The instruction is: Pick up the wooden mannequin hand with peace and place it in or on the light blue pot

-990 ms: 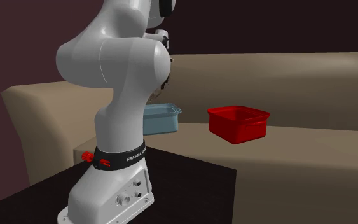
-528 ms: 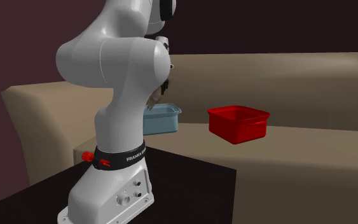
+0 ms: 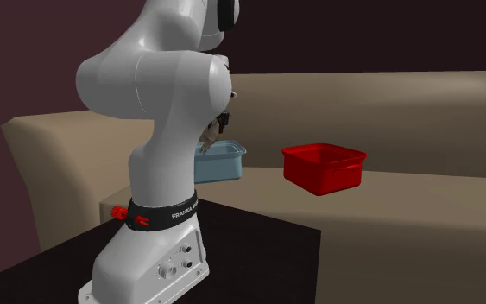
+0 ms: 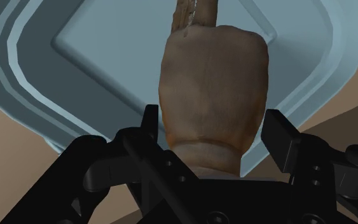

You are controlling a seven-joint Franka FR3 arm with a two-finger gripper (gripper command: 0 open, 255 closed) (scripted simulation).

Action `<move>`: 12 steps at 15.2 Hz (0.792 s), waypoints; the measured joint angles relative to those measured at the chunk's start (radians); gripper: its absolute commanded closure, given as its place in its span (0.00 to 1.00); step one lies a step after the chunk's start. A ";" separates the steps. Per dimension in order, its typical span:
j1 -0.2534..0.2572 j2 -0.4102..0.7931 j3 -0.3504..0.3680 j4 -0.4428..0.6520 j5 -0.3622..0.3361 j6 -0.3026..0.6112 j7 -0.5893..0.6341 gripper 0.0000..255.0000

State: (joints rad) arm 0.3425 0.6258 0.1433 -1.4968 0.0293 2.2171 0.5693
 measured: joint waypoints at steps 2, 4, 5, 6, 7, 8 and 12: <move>0.000 0.000 0.000 0.000 0.000 0.000 0.000 0.00; 0.000 0.000 0.000 0.000 0.000 0.001 0.000 0.00; 0.000 0.000 0.000 0.000 0.000 0.001 0.000 0.00; 0.000 0.000 0.000 0.000 0.000 0.001 0.000 0.00; 0.000 0.000 0.000 0.000 0.000 0.001 0.000 0.00; 0.000 0.000 0.000 0.000 0.000 0.001 0.000 0.00; -0.007 -0.059 0.003 0.003 0.005 -0.061 -0.001 0.00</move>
State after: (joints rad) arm 0.3352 0.5668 0.1462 -1.4938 0.0344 2.1564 0.5684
